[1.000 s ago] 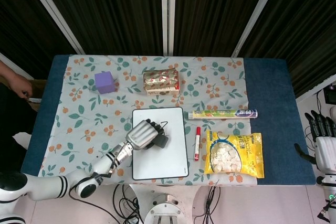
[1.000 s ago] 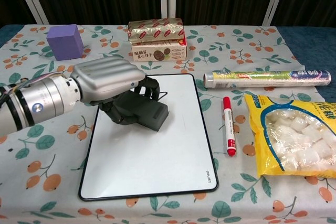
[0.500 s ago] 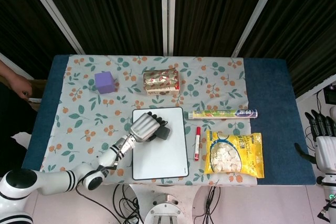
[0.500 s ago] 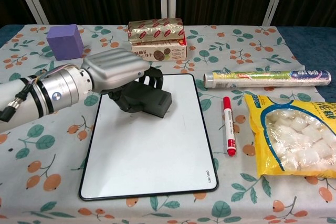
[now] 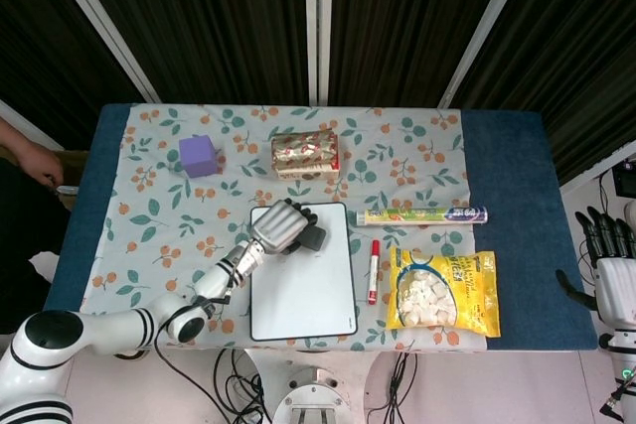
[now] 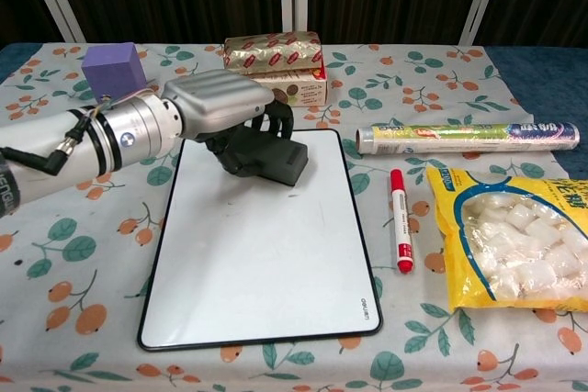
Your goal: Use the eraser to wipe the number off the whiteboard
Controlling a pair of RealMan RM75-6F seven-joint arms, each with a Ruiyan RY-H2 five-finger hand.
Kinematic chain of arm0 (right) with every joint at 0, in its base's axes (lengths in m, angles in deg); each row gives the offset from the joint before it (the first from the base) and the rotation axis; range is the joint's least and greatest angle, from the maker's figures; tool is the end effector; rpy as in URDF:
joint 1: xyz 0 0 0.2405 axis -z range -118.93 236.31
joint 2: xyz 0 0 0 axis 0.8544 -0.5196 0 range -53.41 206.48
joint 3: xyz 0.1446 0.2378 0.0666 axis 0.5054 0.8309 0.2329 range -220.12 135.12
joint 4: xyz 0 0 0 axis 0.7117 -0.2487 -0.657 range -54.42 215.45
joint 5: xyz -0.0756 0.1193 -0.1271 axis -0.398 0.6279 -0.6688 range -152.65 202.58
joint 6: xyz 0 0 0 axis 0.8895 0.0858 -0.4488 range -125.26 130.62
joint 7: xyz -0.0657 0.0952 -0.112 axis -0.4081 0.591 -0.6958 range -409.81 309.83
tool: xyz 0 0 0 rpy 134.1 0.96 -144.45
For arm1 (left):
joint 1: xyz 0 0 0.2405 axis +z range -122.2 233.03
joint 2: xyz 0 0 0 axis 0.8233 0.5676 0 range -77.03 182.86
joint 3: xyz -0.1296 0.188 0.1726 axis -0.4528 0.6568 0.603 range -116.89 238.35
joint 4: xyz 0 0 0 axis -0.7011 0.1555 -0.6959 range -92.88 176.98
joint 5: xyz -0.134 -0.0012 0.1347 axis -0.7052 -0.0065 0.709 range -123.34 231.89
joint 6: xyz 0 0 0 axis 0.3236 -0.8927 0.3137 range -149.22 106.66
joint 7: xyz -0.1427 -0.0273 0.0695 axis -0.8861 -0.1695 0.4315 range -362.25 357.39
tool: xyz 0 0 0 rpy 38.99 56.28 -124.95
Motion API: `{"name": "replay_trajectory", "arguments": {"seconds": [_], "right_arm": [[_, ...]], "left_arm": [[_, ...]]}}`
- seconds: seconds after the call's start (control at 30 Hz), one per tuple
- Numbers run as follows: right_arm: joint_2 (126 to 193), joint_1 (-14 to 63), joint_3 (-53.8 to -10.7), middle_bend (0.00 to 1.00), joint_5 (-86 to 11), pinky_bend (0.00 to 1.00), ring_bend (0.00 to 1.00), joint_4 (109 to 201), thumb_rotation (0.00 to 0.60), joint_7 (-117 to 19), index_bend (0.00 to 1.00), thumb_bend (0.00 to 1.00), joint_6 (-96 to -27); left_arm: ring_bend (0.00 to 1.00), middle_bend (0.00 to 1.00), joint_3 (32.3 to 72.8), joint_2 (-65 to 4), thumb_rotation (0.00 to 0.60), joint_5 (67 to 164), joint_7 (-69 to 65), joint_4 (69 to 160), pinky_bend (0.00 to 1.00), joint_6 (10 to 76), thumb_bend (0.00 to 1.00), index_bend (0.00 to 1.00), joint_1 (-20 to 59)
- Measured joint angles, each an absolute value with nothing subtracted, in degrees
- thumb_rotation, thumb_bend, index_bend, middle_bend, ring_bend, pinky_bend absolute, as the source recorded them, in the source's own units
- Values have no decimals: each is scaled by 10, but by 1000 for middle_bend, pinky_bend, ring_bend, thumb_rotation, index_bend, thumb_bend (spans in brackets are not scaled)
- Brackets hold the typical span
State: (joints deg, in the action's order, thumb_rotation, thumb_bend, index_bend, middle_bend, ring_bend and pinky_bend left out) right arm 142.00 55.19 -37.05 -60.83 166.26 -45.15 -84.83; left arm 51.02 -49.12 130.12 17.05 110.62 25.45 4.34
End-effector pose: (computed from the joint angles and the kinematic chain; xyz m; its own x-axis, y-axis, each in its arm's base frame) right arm -0.3473 -0.1999 0.2070 0.3981 0.0825 0.9136 -0.9172 0.0193 0.3979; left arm -0.1050 0.3806 -0.0884 0.6255 0.1813 0.7589 0.6580 -0.6451 -0.3883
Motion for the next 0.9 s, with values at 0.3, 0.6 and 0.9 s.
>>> {"name": "replay_trajectory", "arguments": {"seconds": [0.3,0.6,0.9], "right_arm": [[1413,557,-370,0,-610,0,0,1668,600,-441,0,189,-859],[1415,557,-370,0,-611,0,0,1663,600,-435,0,188,-857],[1417,556,-371,0,-613,0,0,1663,600,-438,0,190,-857]], "left_arm": [[609,672,503,-520,600,1289,149,1044,629,232,418,761,21],[609,672,500,-520,600,1285,133,1028,630,238,418,761,15],[611,673,522,-510,600,1290,151,1072,630,261,420,763,32]]}}
